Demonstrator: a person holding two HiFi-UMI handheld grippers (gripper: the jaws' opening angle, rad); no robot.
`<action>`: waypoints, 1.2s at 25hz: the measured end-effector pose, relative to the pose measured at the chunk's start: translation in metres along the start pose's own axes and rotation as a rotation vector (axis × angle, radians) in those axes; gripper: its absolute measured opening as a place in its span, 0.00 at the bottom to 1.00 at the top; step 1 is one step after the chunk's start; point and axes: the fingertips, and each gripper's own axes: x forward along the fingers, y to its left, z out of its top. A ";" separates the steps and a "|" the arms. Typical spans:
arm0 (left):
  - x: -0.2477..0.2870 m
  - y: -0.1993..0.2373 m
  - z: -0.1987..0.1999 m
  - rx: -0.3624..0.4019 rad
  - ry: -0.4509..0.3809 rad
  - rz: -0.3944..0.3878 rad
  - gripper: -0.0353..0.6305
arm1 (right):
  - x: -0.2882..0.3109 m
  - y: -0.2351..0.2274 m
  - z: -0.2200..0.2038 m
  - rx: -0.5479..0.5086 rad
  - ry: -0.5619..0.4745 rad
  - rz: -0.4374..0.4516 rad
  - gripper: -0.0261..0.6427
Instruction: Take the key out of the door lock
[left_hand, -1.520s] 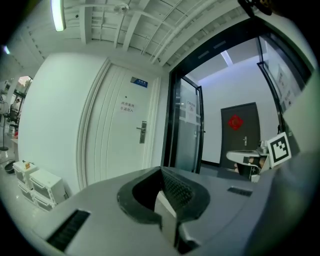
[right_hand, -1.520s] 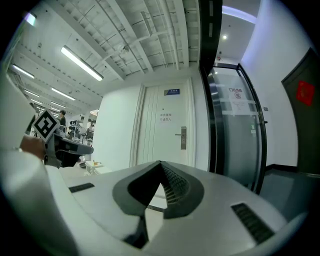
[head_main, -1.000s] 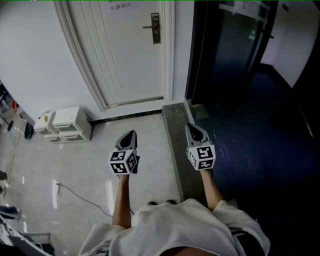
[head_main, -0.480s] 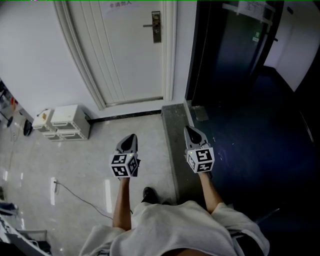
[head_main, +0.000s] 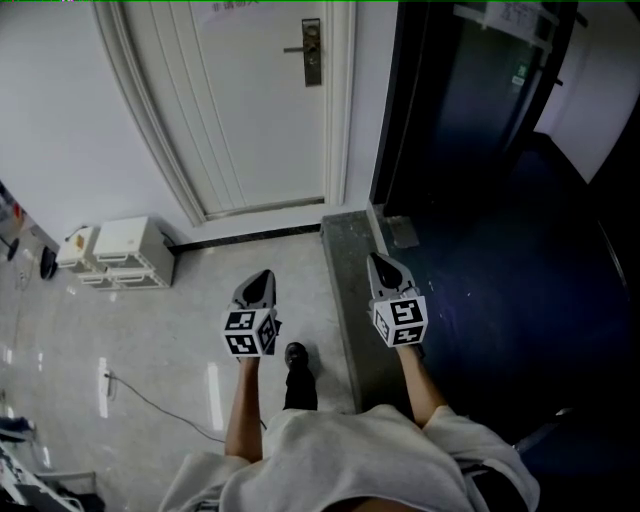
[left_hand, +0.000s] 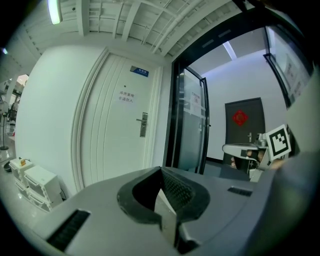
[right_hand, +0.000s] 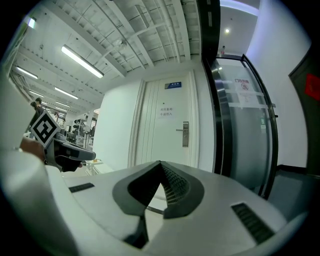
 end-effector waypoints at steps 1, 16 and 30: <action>0.009 0.009 0.003 -0.001 -0.002 -0.001 0.08 | 0.012 -0.002 0.001 -0.002 -0.001 -0.003 0.07; 0.171 0.156 0.086 -0.027 -0.033 -0.041 0.08 | 0.231 -0.022 0.046 -0.056 0.008 -0.031 0.07; 0.306 0.236 0.126 0.002 -0.032 -0.095 0.08 | 0.373 -0.060 0.047 -0.057 -0.001 -0.093 0.07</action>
